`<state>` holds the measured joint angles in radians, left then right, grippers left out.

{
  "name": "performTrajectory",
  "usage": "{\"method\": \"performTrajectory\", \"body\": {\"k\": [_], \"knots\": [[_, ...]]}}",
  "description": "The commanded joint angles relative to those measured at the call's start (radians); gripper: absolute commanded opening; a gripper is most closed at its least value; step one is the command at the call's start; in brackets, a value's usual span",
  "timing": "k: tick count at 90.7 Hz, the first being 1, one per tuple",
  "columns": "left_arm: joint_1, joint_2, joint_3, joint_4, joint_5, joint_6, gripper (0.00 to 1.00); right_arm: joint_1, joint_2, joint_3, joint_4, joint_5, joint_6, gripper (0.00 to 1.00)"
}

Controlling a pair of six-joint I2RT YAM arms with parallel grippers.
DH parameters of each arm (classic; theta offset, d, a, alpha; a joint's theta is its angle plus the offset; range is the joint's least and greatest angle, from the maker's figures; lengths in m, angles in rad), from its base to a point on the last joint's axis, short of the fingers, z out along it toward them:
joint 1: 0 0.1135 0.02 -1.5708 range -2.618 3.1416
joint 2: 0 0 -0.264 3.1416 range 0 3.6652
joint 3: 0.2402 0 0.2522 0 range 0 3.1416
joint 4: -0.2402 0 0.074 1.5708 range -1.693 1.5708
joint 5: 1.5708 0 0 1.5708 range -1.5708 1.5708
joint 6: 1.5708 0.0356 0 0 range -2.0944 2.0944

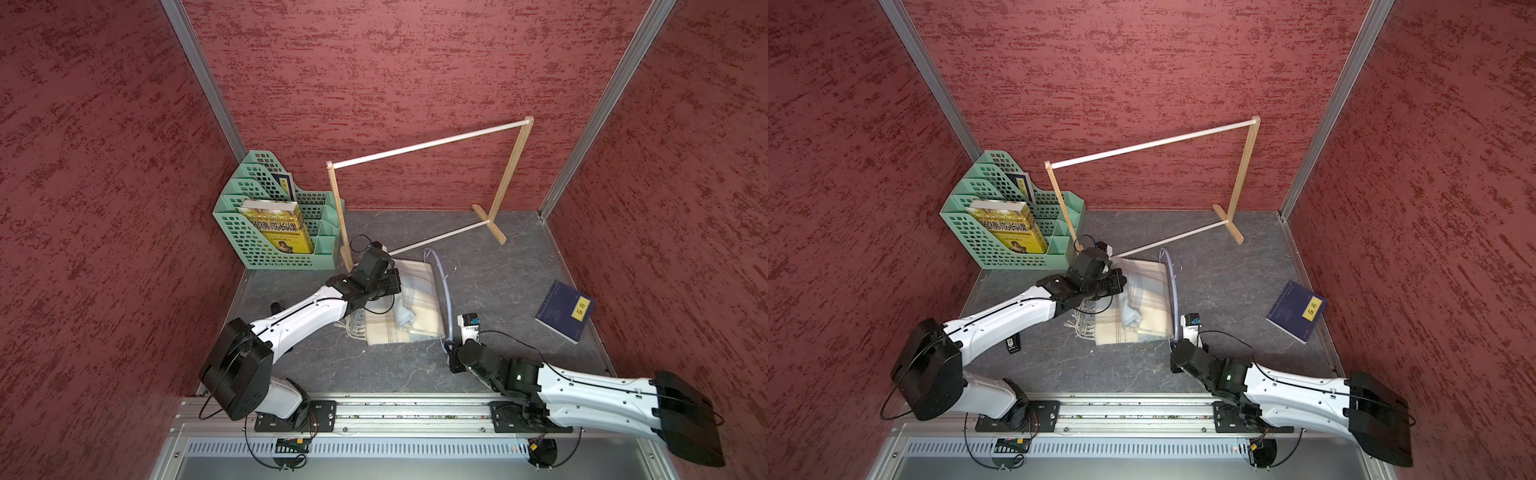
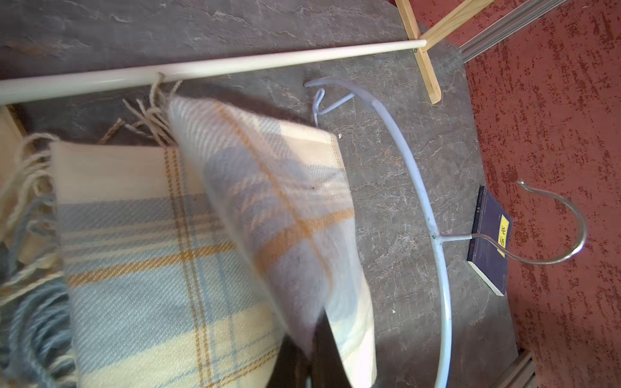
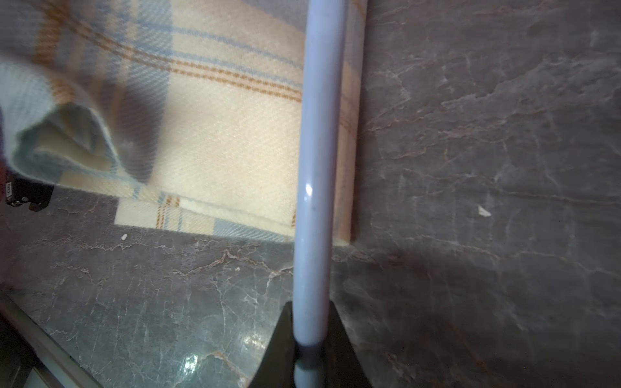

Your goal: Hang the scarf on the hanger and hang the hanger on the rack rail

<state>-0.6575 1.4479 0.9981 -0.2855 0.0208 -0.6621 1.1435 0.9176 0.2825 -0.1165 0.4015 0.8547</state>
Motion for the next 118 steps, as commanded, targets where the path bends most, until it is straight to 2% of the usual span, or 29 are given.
{"method": "performTrajectory", "body": {"k": [1, 22, 44, 73, 93, 102, 118], "knots": [[0.005, -0.018, 0.056, 0.002, -0.025, 0.04, 0.0, -0.006, 0.005, 0.048, 0.052, -0.052, -0.024, 0.0], [0.01, 0.014, 0.072, 0.014, -0.022, 0.049, 0.0, -0.001, 0.007, 0.09, 0.078, -0.093, -0.027, 0.0], [0.013, 0.039, 0.076, 0.034, -0.009, 0.043, 0.0, 0.018, 0.11, 0.092, 0.181, -0.117, -0.009, 0.0], [0.015, -0.043, 0.09, -0.021, -0.018, 0.052, 0.0, 0.045, 0.26, 0.056, 0.306, -0.1, 0.029, 0.0], [0.044, -0.203, -0.005, -0.134, -0.099, 0.096, 0.0, 0.044, 0.225, 0.025, 0.256, -0.063, 0.045, 0.0], [0.086, -0.27, -0.075, -0.173, -0.144, 0.114, 0.0, 0.044, 0.179, 0.01, 0.218, -0.041, 0.049, 0.0], [0.177, -0.3, -0.193, -0.153, -0.137, 0.124, 0.0, 0.044, 0.107, -0.007, 0.156, -0.017, 0.053, 0.0]]}}
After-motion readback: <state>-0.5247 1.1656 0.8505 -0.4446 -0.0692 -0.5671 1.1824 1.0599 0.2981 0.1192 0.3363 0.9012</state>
